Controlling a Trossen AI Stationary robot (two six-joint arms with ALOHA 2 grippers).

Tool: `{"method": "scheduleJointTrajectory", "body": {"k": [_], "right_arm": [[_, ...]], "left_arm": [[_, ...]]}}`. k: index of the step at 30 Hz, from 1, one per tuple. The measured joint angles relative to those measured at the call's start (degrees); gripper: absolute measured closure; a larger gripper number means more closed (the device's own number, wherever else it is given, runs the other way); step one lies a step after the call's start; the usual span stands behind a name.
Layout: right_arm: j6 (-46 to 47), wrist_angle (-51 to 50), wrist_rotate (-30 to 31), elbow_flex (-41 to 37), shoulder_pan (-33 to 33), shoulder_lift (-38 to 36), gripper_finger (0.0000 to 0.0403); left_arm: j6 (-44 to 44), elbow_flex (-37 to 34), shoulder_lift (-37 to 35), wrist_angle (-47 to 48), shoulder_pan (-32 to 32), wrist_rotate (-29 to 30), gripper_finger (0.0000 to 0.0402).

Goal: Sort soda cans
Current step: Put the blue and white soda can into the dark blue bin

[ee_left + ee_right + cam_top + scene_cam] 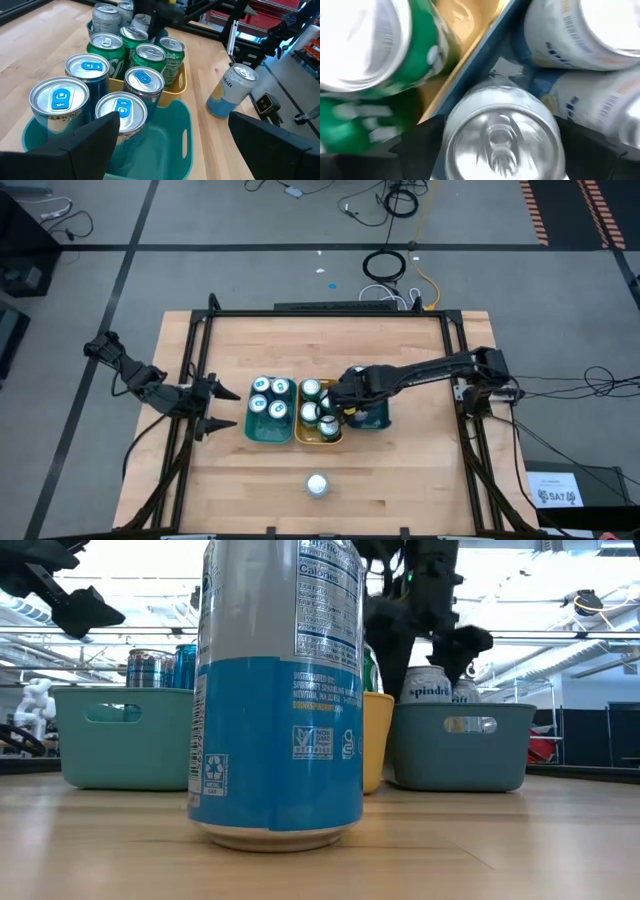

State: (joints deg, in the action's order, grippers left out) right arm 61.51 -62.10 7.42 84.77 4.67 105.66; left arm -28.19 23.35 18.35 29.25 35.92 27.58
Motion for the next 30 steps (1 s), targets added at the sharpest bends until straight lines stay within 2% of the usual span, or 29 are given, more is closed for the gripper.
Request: {"method": "scheduleJointTrajectory", "body": {"k": [10,15,19,22,27,30], "right_arm": [[4.87,-0.40,3.62,0.13,0.77,-10.64,0.0058],[8.75,3.29,7.29,0.13,6.67,-14.51,0.0058],[11.63,9.02,11.65,0.13,14.43,-14.51,0.0058],[15.34,12.39,12.17,0.13,18.88,-13.59,0.0057],[24.78,14.98,12.24,0.13,22.58,-12.02,0.0057],[26.63,18.86,13.33,0.13,23.60,-11.05,0.0057]], "left_arm": [[-0.04,0.00,0.01,-0.01,-0.01,-0.18,0.0020],[-0.04,0.00,0.00,-0.01,0.00,-0.26,0.0020],[-0.04,0.00,0.02,-0.01,-0.02,-0.35,0.0020],[-0.01,0.00,0.02,-0.01,-0.02,-0.35,0.0020],[0.03,0.00,0.00,0.54,0.00,-0.35,0.0020],[0.01,0.00,0.02,0.53,0.00,-0.35,0.0020]]}}
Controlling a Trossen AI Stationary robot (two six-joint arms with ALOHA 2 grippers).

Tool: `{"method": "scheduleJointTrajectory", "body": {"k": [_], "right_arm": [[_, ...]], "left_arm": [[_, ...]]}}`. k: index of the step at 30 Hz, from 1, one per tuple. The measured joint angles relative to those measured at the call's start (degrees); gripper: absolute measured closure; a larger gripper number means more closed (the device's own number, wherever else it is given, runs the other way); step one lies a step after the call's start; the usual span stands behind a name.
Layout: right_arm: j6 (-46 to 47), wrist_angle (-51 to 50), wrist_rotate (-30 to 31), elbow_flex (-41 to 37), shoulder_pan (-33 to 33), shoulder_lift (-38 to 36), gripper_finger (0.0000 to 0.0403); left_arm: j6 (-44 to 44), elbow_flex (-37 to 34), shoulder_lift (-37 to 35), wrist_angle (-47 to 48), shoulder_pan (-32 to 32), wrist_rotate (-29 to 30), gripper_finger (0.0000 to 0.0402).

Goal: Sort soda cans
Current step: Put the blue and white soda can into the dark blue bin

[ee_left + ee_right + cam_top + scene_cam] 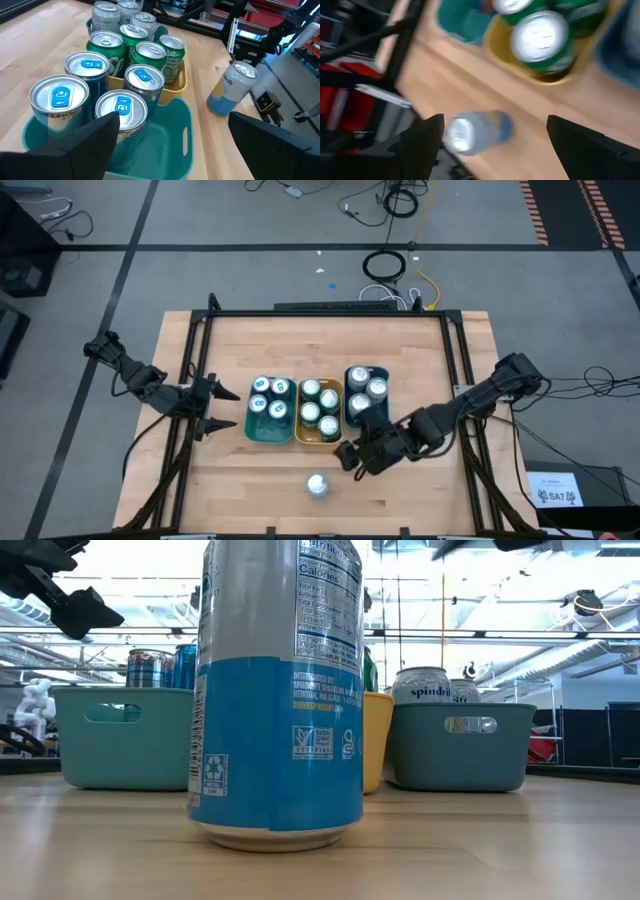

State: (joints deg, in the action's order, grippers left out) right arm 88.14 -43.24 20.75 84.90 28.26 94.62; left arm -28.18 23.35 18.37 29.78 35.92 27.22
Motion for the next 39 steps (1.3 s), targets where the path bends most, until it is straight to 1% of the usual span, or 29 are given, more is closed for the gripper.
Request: {"method": "scheduleJointTrajectory", "body": {"k": [2,7,10,12,14,16,19,24,26,28,29,31,34,39], "right_arm": [[-0.15,4.42,0.59,0.00,0.41,0.90,0.0057],[-2.52,15.90,3.37,0.00,0.86,2.75,0.0057],[-3.17,19.45,4.62,0.01,1.27,3.77,0.0057],[-2.95,19.35,4.90,1.31,1.49,5.07,0.0057],[-2.52,17.05,4.75,4.41,1.54,7.27,0.0057],[-2.41,12.09,4.32,9.27,1.52,10.35,0.0057],[-2.26,1.91,2.78,19.21,1.06,15.75,0.0057],[-1.98,-18.49,0.65,38.58,0.19,25.30,0.0057],[-1.85,-24.74,-0.85,45.11,-0.18,28.87,0.0057],[-1.89,-28.83,-2.92,49.75,-0.54,32.04,0.0057],[-1.97,-29.05,-4.25,50.21,-0.67,33.06,0.0057],[-2.12,-26.58,-7.53,48.56,-0.97,33.64,0.0057],[-1.94,-25.98,-10.71,47.78,-1.24,34.88,0.0057],[-1.82,-25.36,-10.71,47.80,-1.22,36.11,0.0057]], "left_arm": [[0.01,0.00,0.00,0.00,-0.02,-0.05,0.0020],[0.01,0.00,-0.01,0.33,0.00,-3.42,0.0020],[-0.01,0.02,-0.01,0.70,0.00,-4.64,0.0020],[0.00,0.01,0.00,0.71,0.00,-4.90,0.0020],[0.00,0.02,-0.02,0.74,-0.02,-4.92,0.0020],[0.00,0.02,0.00,0.79,-0.01,-4.94,0.0020],[0.00,0.02,-0.02,0.79,0.00,-4.94,0.0020],[0.00,0.02,-0.01,0.80,-0.02,-4.96,0.0020],[0.00,0.02,-0.02,0.81,0.00,-4.96,0.0020],[0.00,0.02,-0.01,0.83,-0.02,-4.96,0.0020],[0.00,0.02,0.00,0.81,-0.02,-4.97,0.0020],[0.00,0.02,-0.01,0.80,-0.02,-5.49,0.0020],[-0.02,0.02,-0.02,0.85,-0.02,-6.70,0.0020],[-0.02,0.02,-0.02,1.29,0.00,-7.69,0.0020]]}}
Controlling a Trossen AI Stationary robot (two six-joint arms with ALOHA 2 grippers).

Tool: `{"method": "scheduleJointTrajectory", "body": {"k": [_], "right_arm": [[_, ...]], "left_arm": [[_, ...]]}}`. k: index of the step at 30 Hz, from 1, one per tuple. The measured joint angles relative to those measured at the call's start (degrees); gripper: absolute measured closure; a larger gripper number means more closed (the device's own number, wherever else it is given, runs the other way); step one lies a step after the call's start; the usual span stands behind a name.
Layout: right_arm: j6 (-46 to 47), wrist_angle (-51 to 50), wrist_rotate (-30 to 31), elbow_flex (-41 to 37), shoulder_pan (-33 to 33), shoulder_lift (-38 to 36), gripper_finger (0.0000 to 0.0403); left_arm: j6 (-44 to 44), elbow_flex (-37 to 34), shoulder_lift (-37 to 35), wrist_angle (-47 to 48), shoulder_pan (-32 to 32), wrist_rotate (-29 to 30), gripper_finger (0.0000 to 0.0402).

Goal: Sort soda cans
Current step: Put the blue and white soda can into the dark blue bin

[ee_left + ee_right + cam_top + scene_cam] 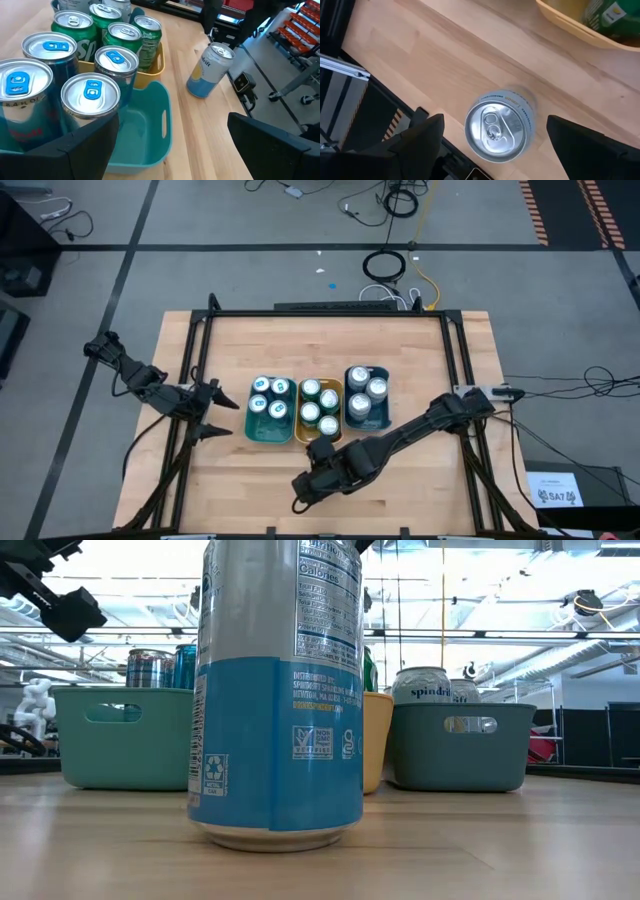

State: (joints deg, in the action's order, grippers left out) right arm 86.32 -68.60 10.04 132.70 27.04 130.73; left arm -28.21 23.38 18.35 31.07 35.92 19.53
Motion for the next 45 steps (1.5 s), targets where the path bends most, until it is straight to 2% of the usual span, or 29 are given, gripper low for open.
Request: {"method": "scheduleJointTrajectory", "body": {"k": [15,21,41,45], "right_arm": [[-0.28,0.85,0.03,0.00,0.03,3.09,0.0057],[-1.82,4.48,-1.58,0.09,0.22,5.11,0.0057],[-6.74,2.76,-5.62,0.19,0.36,8.19,0.0057],[-6.54,2.32,-6.76,0.17,0.36,8.21,0.0073]], "left_arm": [[-0.04,0.00,0.01,-0.07,-0.01,0.00,0.0020],[-0.04,0.00,0.02,0.00,0.00,0.00,0.0020],[-1.51,0.00,0.01,-0.10,-0.02,-0.02,0.0020],[-1.49,0.00,0.02,-0.09,-0.02,-0.02,0.0020]]}}
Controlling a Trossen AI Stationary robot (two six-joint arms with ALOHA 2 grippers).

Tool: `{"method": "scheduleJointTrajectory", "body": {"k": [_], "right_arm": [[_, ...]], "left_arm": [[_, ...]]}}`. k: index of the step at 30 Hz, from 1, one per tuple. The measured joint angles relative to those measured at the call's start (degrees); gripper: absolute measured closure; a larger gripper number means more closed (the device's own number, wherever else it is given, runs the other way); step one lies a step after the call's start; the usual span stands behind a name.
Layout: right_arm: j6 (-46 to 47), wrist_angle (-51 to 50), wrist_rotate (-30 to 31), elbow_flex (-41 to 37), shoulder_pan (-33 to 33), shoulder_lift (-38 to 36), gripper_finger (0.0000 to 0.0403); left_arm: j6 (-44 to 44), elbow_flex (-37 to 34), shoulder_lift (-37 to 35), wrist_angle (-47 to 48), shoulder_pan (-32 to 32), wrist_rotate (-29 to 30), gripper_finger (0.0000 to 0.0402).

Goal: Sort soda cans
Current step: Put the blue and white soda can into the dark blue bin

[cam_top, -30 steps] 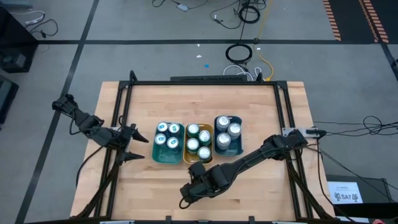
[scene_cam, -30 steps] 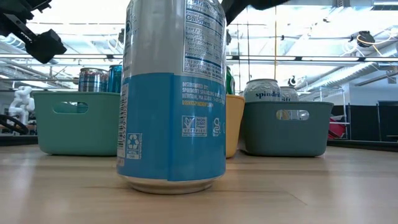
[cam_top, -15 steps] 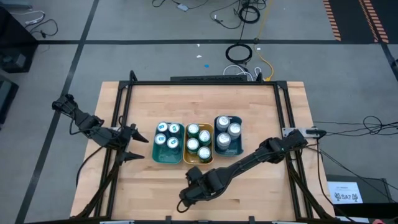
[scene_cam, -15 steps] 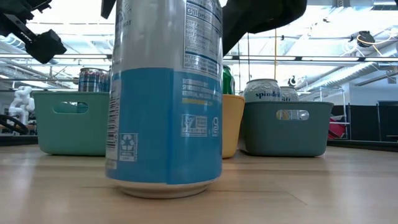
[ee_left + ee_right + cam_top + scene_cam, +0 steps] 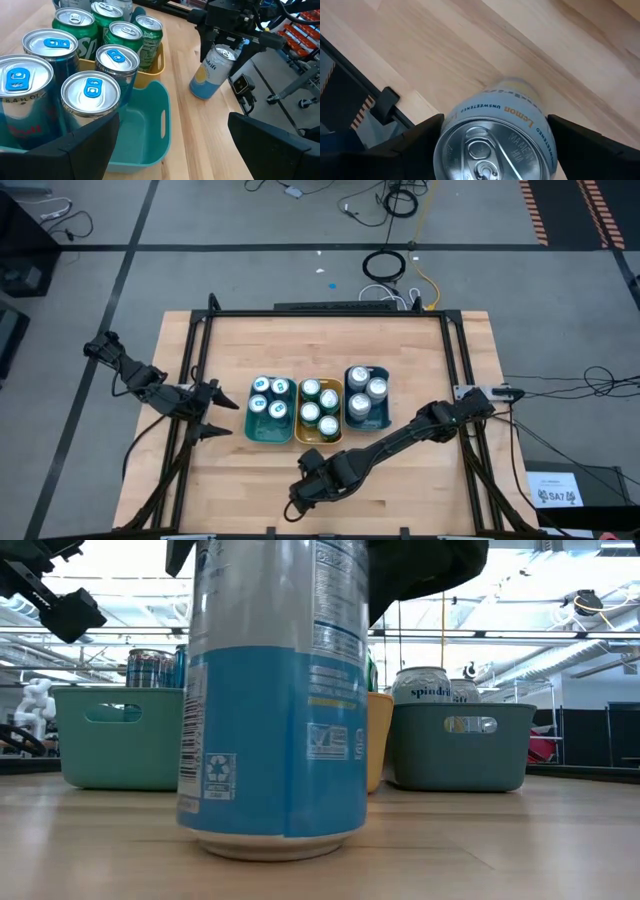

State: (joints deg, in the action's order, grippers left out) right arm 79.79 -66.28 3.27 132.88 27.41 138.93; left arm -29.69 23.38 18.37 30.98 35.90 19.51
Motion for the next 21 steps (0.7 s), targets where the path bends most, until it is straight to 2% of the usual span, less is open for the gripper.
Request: {"method": "scheduleJointTrajectory", "body": {"k": [5,12,16,21], "right_arm": [[0.43,-0.43,-0.31,-0.02,0.06,-0.06,0.0108],[2.42,-2.30,1.39,-0.13,0.90,-1.24,0.0111],[5.85,-7.89,5.68,-0.28,2.15,-2.51,0.0111],[11.88,-20.52,8.71,-0.28,3.58,-4.96,0.0111]], "left_arm": [[-0.02,0.00,0.00,0.00,0.01,0.00,0.0020],[-0.02,0.00,0.00,-0.02,0.00,0.00,0.0020],[-0.02,0.00,0.00,-0.01,0.02,0.00,0.0020],[0.00,0.00,0.00,-0.05,0.02,0.00,0.0020]]}}
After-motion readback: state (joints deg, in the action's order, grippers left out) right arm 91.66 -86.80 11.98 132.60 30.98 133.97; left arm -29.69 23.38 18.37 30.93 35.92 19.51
